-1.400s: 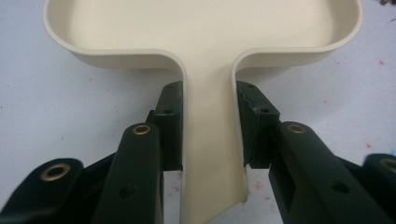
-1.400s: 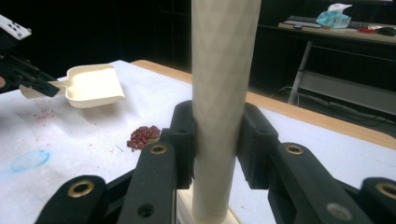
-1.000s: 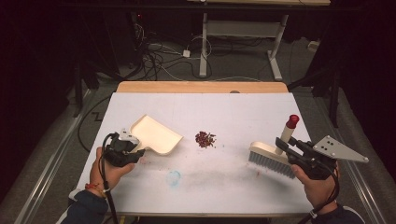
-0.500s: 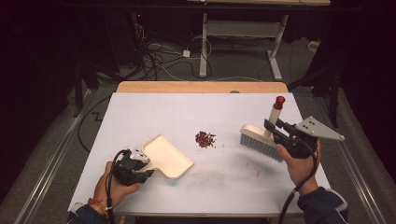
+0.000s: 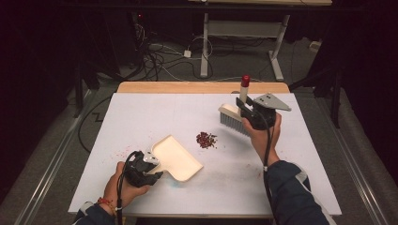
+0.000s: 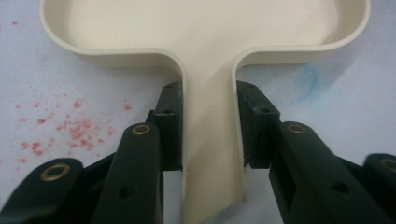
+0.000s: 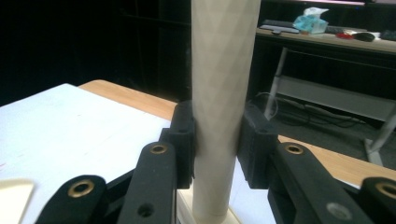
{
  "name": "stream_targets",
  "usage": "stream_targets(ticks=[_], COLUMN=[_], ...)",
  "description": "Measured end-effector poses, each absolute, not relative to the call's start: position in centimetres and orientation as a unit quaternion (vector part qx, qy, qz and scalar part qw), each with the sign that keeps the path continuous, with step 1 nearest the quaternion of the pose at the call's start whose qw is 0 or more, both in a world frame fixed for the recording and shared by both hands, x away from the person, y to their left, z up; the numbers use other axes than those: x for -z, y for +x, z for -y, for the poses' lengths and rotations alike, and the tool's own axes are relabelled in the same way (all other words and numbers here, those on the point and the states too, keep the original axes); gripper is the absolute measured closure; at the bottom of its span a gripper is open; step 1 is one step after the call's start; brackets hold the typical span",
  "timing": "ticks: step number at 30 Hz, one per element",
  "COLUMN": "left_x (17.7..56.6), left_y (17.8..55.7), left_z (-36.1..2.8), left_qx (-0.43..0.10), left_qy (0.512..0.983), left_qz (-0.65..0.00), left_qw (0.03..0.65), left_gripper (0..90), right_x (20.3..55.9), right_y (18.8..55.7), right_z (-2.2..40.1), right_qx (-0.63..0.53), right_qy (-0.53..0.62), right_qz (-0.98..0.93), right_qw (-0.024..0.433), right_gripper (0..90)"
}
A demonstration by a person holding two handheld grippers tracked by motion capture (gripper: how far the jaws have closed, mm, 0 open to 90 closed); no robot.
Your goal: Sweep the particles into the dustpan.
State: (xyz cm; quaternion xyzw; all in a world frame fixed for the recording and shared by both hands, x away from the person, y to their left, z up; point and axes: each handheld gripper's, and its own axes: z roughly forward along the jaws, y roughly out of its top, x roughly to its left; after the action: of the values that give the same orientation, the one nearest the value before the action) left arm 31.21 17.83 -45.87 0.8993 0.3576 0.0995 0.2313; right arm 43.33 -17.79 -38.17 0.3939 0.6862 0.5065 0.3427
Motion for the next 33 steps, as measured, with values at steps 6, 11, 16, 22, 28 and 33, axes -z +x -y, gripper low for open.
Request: stream_targets(ticks=[6,11,16,22,28,33], left_x=[46.1,46.2,46.2,46.3,46.4,46.4], left_y=[31.6,32.0,32.4,33.1,33.4,33.6], left_z=[-17.6,-17.4,-17.0,-16.2,-15.5,-14.7], left_qx=[-0.097,-0.090,-0.087,-0.080,-0.082,-0.083], left_qy=[0.901,0.901,0.903,0.902,0.903,0.905], left_qz=[-0.353,-0.354,-0.352,-0.356,-0.355,-0.353], left_qw=[0.231,0.233,0.232,0.232,0.228,0.223], left_gripper=[64.3,64.3,64.2,64.2,64.2,64.1], right_x=[39.9,40.8,41.2,41.5,41.6,41.6], right_y=[44.5,44.1,43.0,41.6,40.9,39.7], right_z=[15.7,14.0,12.7,10.9,10.2,9.8], right_qx=[-0.500,-0.506,-0.512,-0.509,-0.517,-0.527], right_qy=[0.399,0.388,0.375,0.360,0.353,0.365], right_qz=[-0.690,-0.694,-0.700,-0.717,-0.718,-0.708], right_qw=[0.338,0.335,0.327,0.313,0.303,0.295], right_gripper=[70.5,70.5,70.4,69.7,69.6,69.6])
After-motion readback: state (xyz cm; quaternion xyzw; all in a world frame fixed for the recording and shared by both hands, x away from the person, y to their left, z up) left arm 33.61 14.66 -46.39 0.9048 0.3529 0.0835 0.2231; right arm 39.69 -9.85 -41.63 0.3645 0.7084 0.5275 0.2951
